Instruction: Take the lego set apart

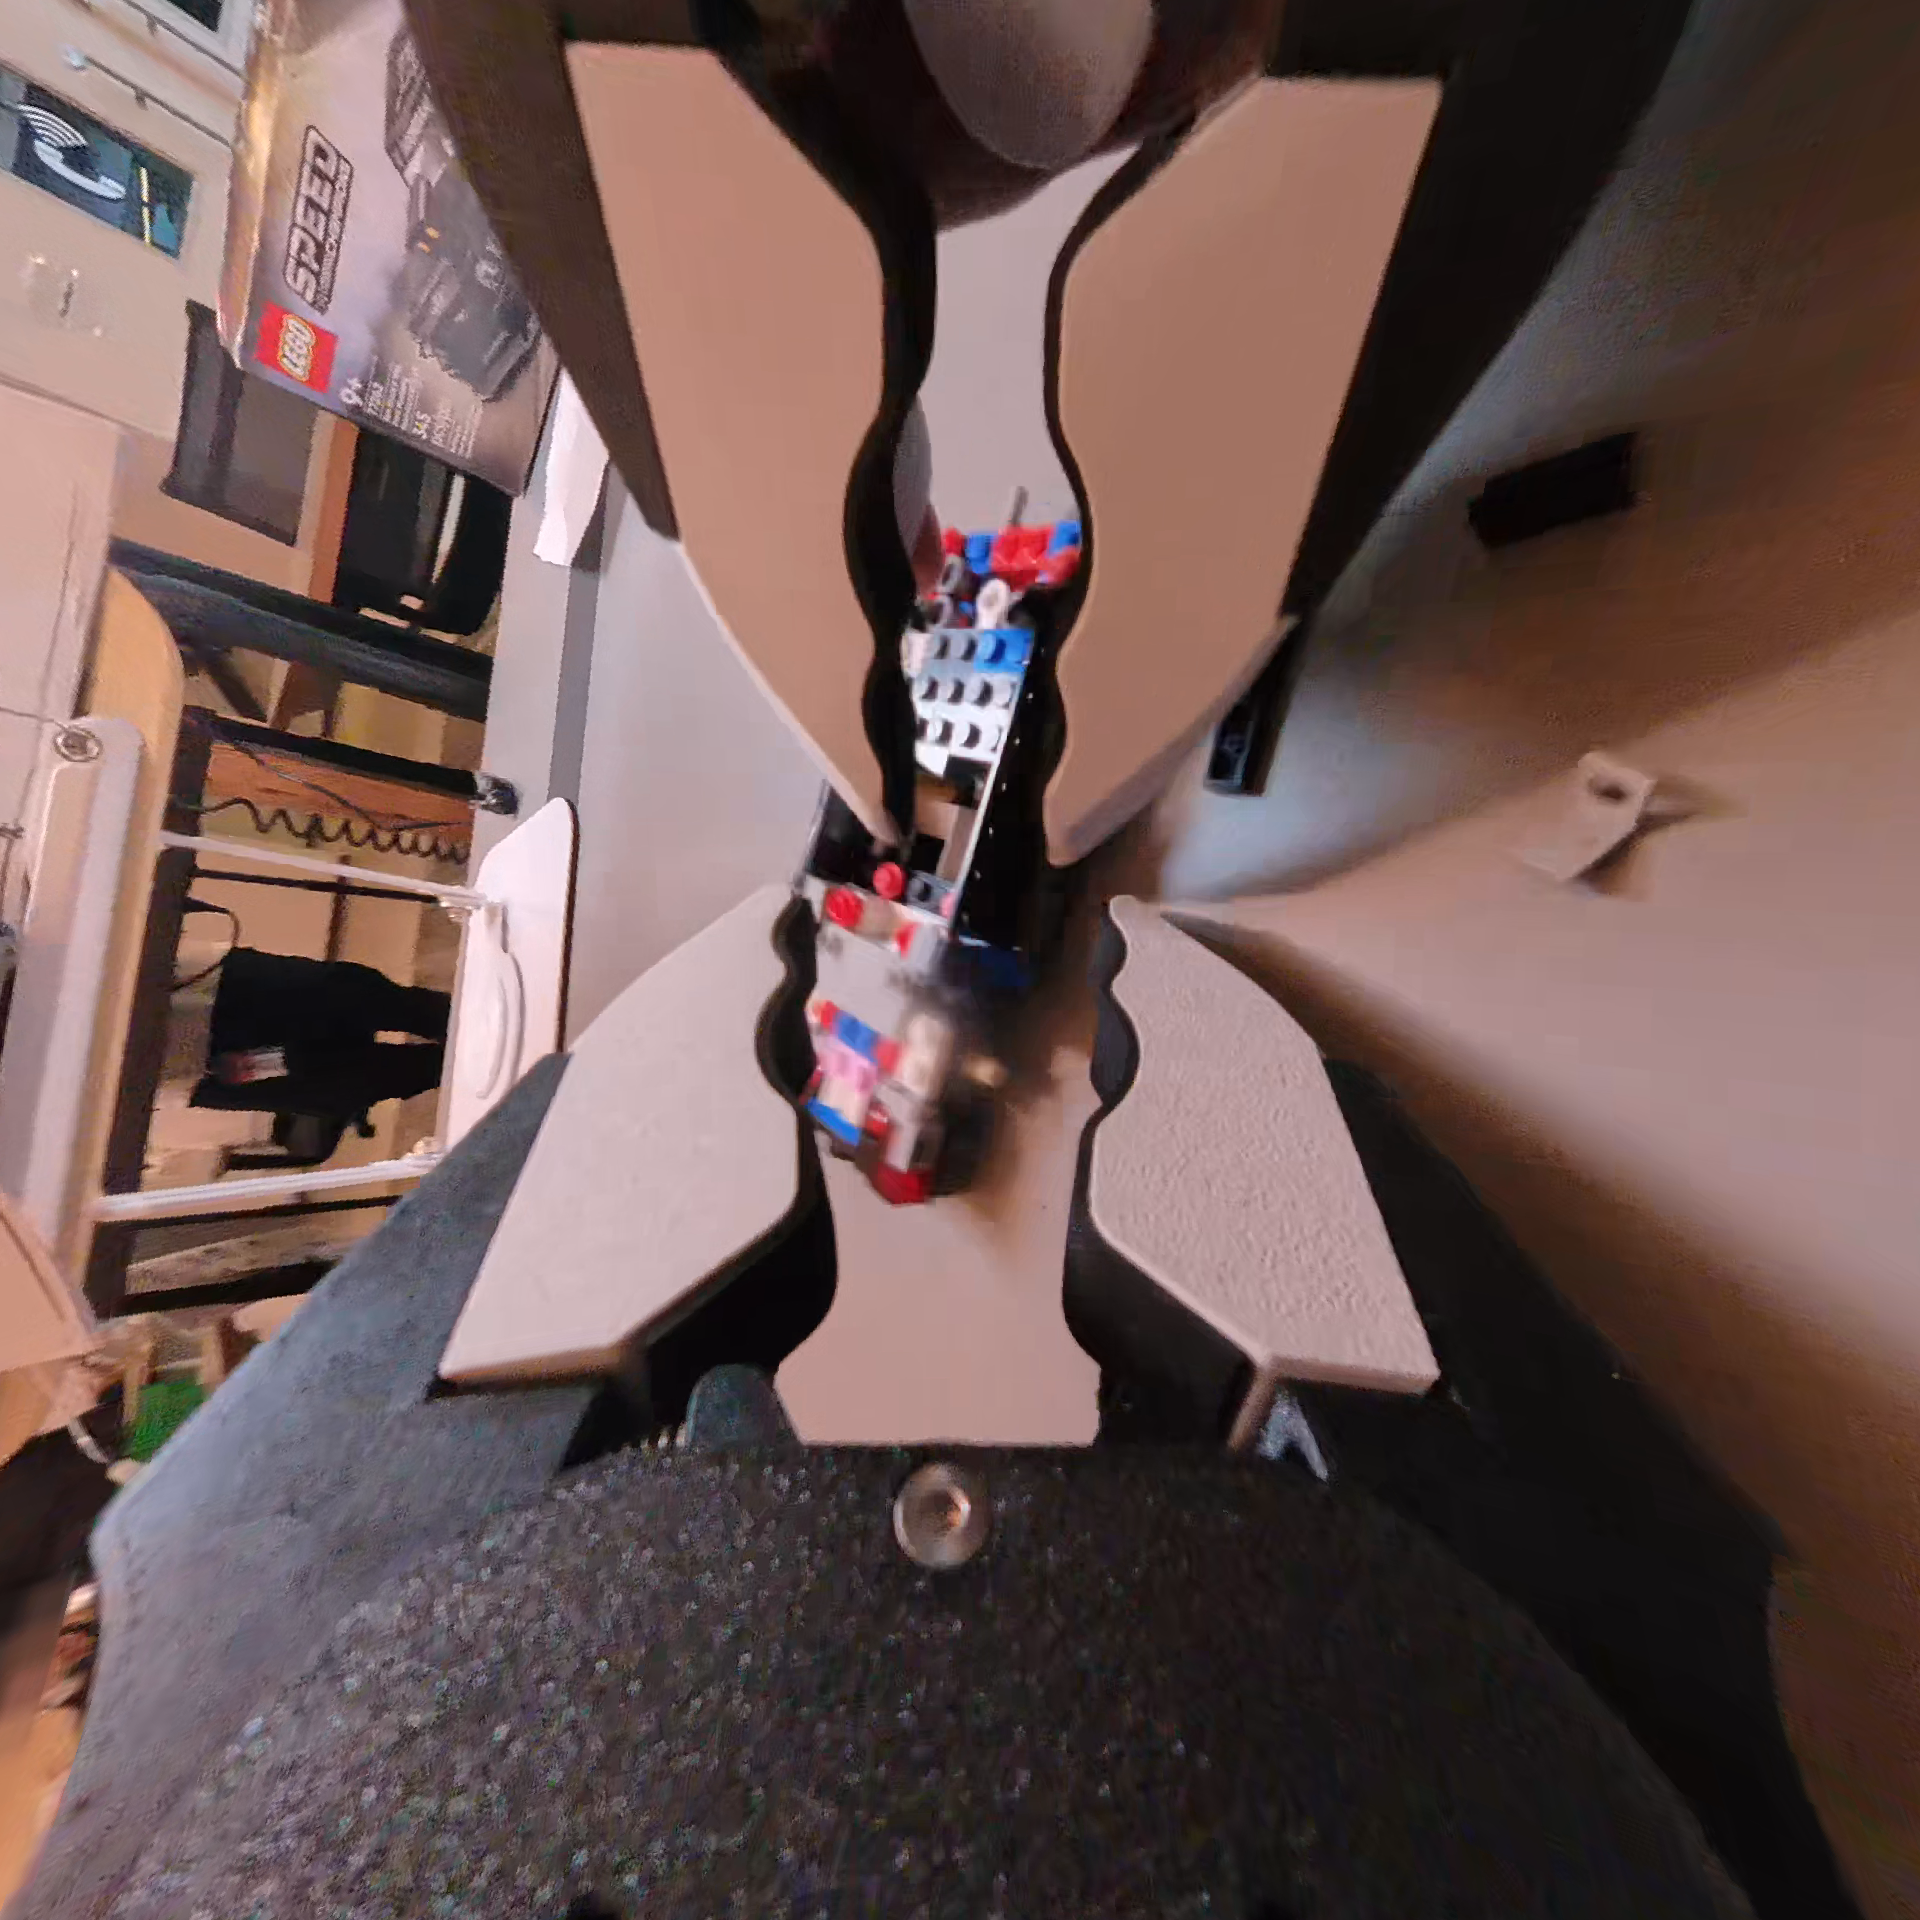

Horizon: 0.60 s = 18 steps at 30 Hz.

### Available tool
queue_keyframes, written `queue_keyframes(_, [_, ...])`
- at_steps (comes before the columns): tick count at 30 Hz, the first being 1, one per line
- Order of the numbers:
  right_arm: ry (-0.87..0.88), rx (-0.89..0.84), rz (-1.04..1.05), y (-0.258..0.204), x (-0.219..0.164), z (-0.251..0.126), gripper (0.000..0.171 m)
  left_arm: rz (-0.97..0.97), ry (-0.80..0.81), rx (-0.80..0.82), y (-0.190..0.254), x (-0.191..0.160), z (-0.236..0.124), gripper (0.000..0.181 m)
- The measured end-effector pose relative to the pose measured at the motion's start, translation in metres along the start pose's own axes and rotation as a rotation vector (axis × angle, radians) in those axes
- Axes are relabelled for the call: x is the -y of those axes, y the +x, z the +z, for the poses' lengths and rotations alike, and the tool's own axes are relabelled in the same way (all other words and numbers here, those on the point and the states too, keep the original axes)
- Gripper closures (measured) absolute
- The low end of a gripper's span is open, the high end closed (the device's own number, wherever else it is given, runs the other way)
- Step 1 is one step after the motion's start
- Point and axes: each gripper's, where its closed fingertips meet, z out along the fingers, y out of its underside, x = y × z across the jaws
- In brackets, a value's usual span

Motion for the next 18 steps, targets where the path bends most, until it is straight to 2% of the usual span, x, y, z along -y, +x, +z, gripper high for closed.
queue_keyframes(3, [0.046,0.026,0.025,0.0,0.004,-0.003,0.148,0.043,-0.055,0.011,-0.002,-0.013,0.006,0.142])
queue_keyframes(5, [0.097,0.076,0.142,0.005,0.005,-0.011,0.145,0.035,-0.07,0.02,-0.005,-0.019,0.006,0.145])
queue_keyframes(11, [0.098,0.218,0.491,0.026,-0.031,-0.023,0.119,-0.116,-0.092,0.013,-0.014,-0.025,0.004,0.151])
queue_keyframes(15, [0.082,0.289,0.563,0.018,-0.041,-0.018,0.117,-0.219,-0.173,0.096,-0.031,-0.044,0.009,0.149])
queue_keyframes(18, [0.057,0.292,0.535,0.011,-0.041,-0.014,0.117,-0.312,-0.193,0.134,-0.043,-0.058,0.007,0.153])
